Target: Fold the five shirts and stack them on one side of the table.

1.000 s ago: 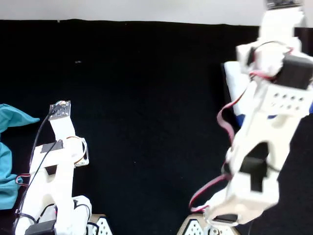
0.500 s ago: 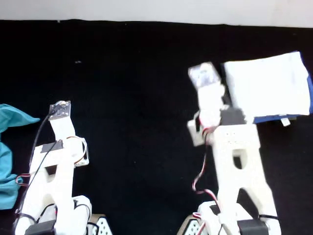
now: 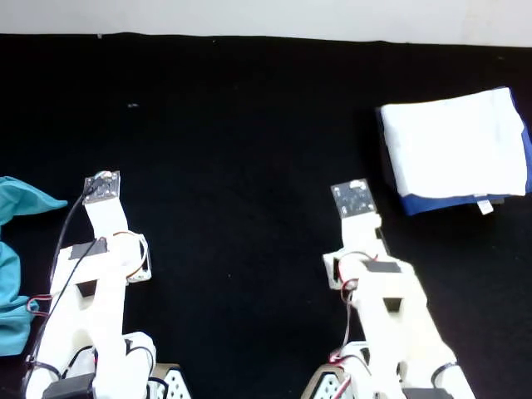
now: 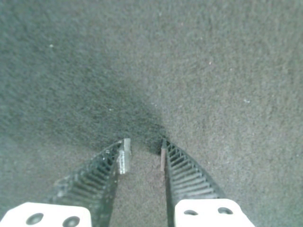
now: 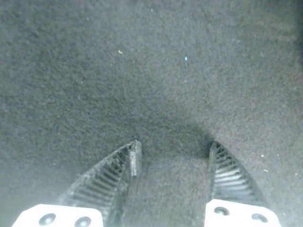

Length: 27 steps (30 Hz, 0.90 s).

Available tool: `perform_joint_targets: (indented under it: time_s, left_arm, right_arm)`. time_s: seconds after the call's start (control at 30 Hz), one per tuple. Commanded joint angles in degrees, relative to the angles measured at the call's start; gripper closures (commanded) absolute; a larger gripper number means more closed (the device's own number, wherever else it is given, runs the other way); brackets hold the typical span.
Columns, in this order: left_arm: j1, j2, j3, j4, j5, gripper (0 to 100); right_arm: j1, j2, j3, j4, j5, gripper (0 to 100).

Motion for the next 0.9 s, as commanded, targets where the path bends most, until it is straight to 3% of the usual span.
perform_joint_targets:
  time_s: [0.0, 0.6, 0.73, 0.87]
  left_arm:
    - [-0.6, 0.1, 0.2, -1.1, -0.5, 88]
    - [-1.1, -0.2, -1.9, 0.5, -0.6, 88]
    - [-8.3, -0.1, -9.5, 11.3, -0.7, 88]
    - [-20.3, 0.2, -22.1, 22.9, -0.9, 87]
  right_arm:
    - [0.7, -0.5, 1.7, -3.8, -0.4, 77.5]
    - [0.7, -0.4, 2.1, -3.9, -0.4, 77.5]
    - [0.7, -0.4, 2.1, -3.9, -0.4, 77.5]
    - [0.7, -0.4, 2.1, -3.9, -0.4, 77.5]
